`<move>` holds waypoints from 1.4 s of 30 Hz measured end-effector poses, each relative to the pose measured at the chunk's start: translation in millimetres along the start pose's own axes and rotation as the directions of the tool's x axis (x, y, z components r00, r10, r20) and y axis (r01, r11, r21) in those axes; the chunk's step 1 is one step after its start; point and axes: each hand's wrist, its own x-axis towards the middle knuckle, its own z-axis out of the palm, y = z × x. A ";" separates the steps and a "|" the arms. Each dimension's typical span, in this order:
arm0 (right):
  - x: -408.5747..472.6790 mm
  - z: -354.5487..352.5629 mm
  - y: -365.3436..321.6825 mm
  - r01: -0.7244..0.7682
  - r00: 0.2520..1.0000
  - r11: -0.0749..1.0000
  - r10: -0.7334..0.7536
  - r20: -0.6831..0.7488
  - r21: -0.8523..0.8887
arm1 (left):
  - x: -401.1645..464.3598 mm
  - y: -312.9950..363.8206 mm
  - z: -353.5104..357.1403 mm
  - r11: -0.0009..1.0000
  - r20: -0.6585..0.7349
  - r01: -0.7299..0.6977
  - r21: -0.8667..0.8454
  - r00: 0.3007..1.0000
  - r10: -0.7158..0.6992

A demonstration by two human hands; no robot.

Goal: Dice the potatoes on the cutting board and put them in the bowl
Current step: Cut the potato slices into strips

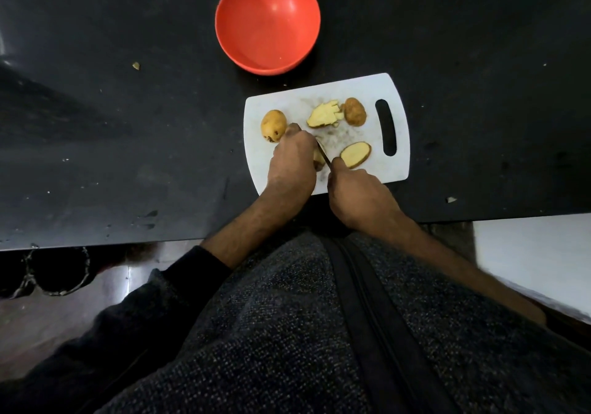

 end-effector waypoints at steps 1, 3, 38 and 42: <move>2.2 0.2 0.2 0.007 1.000 1.000 -0.007 0.002 0.006 | 0.2 -0.2 0.3 1.000 -0.004 -0.004 -0.020 1.000 0.004; 6.8 0.9 0.1 0.012 1.000 0.999 -0.012 0.006 0.037 | 0.4 -1.5 1.1 0.999 -0.010 -0.006 -0.053 1.000 0.005; -2.5 5.7 -12.2 0.010 1.000 1.000 -0.009 -0.022 0.030 | 7.2 -13.1 6.5 0.977 0.057 0.102 -0.188 0.994 -0.093; -2.7 10.8 -8.0 0.000 1.000 1.000 0.000 -0.022 -0.001 | 7.8 -14.1 5.5 0.967 0.055 0.117 -0.225 0.993 -0.107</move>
